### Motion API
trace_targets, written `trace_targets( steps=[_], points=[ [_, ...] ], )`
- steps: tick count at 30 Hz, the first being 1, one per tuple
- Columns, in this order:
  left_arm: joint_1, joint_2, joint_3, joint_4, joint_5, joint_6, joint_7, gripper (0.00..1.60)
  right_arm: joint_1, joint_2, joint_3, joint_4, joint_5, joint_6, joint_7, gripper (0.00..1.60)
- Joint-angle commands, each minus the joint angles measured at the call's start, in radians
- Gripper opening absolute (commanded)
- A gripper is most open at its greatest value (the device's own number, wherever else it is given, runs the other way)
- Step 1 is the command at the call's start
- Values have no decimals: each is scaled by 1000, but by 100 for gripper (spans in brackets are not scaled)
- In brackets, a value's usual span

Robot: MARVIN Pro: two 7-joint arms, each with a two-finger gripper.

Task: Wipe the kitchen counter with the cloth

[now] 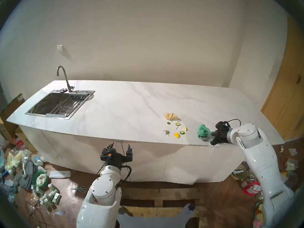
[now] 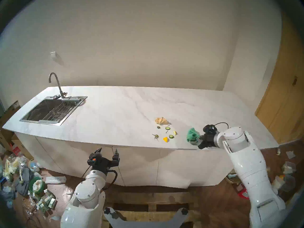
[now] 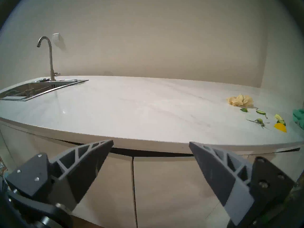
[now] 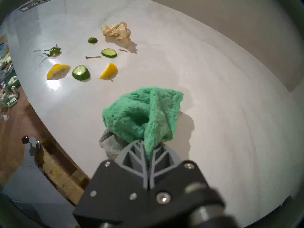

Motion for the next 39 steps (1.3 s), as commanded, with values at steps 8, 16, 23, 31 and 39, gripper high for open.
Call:
trace_targets(
  steps=[8,16,23,31,39],
  points=[
    [-6,0,3,-25,-1,-6,-4,160,80,-110,-109,-49,-57,117,-91,0],
    [-7,0,3,-24,-1,-6,-3,160,149,-198,-211,-15,-79,178,-160,0],
    [-8,0,3,-22,-1,-6,-3,160,206,-271,-304,16,-78,223,-223,0],
    [-9,0,3,-19,0,-6,-2,160,268,-340,-448,52,-51,238,-278,0],
    [-9,0,3,-19,0,-7,-2,160,347,-418,-538,150,-29,244,-378,0]
  ],
)
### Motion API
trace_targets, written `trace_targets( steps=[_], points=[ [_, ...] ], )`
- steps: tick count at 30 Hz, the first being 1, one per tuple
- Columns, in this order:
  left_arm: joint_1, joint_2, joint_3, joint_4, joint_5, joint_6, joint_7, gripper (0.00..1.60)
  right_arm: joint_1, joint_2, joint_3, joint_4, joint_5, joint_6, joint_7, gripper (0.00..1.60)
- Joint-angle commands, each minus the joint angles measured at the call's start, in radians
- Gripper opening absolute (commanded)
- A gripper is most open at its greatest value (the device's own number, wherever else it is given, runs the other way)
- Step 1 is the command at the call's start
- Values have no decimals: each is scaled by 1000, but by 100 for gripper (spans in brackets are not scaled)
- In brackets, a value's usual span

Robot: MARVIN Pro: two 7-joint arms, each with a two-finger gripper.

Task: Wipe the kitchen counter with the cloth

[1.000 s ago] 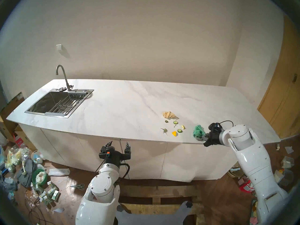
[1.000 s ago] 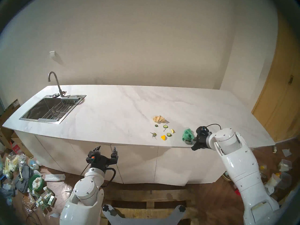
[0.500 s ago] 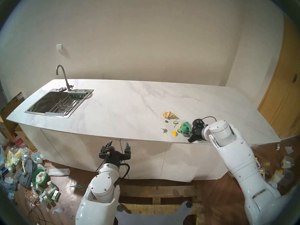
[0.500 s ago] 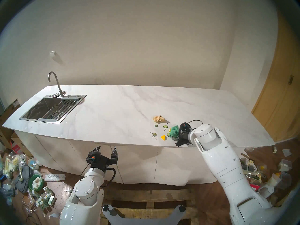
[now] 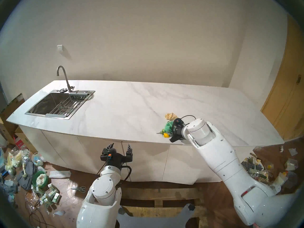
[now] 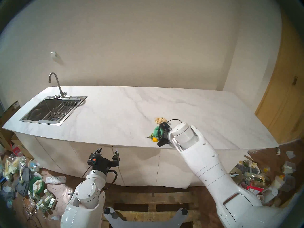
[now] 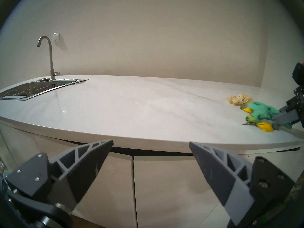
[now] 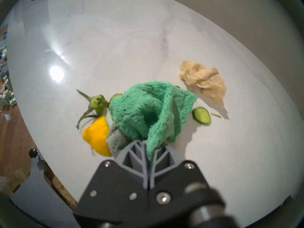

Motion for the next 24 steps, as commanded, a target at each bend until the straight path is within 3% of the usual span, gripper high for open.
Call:
trace_targets(
  steps=[1,8,9,10,13,19,24],
  points=[
    [-8,0,3,-24,-1,-7,-3,160,83,-110,-84,84,37,20,-72,0],
    [-7,0,3,-26,-1,-7,-3,160,150,-176,-91,198,65,11,-181,0],
    [-7,0,3,-27,-1,-7,-4,160,151,-234,-49,235,29,11,-214,0],
    [-6,0,3,-28,-1,-7,-4,160,169,-195,-83,227,64,4,-219,0],
    [-5,1,3,-30,-2,-6,-5,160,171,-224,-44,232,53,3,-244,0],
    [-5,1,3,-31,-2,-6,-5,160,148,-133,-94,101,59,2,-146,0],
    [-5,1,3,-31,-2,-6,-5,160,140,-89,-99,39,61,10,-110,0]
  ],
)
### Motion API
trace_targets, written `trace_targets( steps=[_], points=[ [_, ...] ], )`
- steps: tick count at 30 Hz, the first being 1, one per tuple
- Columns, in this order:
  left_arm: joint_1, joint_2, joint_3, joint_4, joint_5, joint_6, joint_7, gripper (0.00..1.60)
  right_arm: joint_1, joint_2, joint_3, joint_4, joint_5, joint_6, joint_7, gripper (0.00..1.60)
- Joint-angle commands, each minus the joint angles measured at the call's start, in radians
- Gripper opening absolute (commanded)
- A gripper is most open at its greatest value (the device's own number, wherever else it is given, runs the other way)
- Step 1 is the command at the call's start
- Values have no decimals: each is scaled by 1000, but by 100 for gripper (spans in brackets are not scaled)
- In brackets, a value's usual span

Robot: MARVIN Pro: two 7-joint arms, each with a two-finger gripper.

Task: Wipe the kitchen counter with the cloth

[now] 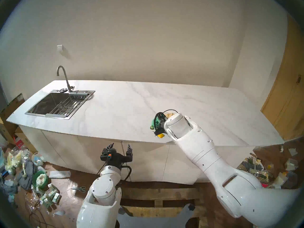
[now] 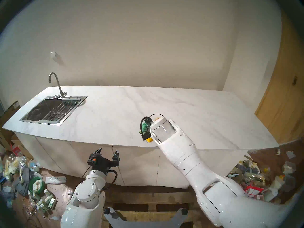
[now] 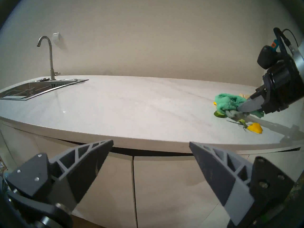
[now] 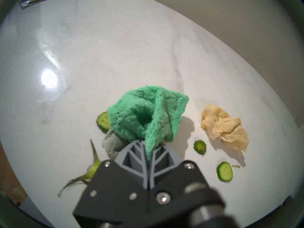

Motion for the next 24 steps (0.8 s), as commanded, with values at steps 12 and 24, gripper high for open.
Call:
trace_targets(
  steps=[12,24],
  points=[
    [-6,1,3,-28,-2,-6,-4,160,-4,185,40,-248,-4,13,88,0],
    [-6,1,3,-27,-2,-6,-4,160,53,214,106,-257,-18,-14,80,0]
  ],
)
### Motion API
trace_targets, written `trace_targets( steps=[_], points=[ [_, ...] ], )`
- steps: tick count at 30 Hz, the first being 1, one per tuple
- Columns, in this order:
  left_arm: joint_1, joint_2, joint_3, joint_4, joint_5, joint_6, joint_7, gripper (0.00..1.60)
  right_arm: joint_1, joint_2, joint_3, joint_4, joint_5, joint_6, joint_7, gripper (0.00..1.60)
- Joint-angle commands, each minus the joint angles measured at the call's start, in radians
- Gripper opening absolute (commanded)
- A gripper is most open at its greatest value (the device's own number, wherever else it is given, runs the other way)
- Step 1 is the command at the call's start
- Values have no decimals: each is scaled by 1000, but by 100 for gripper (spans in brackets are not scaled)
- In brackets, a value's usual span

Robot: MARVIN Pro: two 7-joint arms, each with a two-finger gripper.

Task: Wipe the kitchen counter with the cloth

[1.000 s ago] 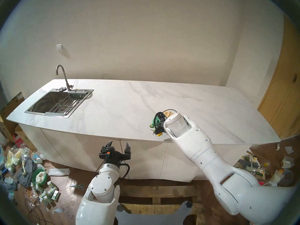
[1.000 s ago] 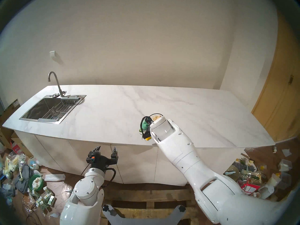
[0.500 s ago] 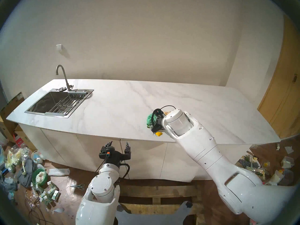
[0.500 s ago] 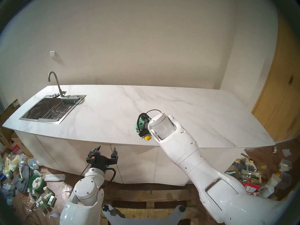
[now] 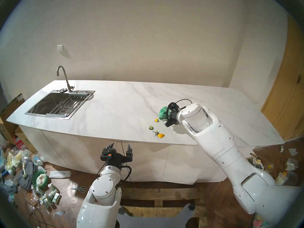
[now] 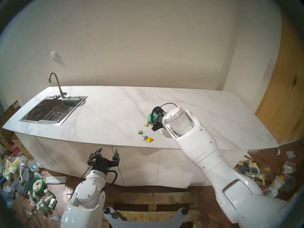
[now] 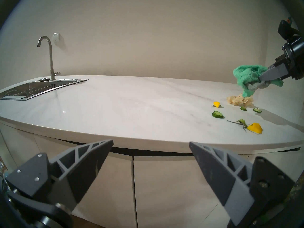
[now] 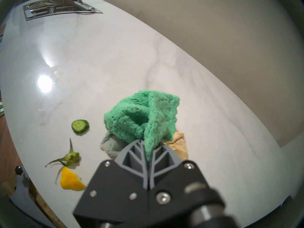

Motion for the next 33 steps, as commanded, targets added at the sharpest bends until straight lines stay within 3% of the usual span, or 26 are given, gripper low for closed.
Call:
trace_targets(
  steps=[1,6,13,27,33],
  points=[
    [-5,1,3,-28,-2,-6,-5,160,60,14,41,-16,-14,-23,-24,0],
    [-5,1,3,-29,-2,-6,-5,160,75,-30,40,64,-80,-30,-104,0],
    [-5,1,3,-29,-2,-6,-5,160,97,-108,49,200,-107,-74,-240,0],
    [-6,1,3,-27,-2,-6,-4,160,219,-154,26,476,-136,-158,-278,0],
    [-6,0,3,-27,-1,-6,-4,160,261,-155,26,542,-144,-178,-290,0]
  ],
)
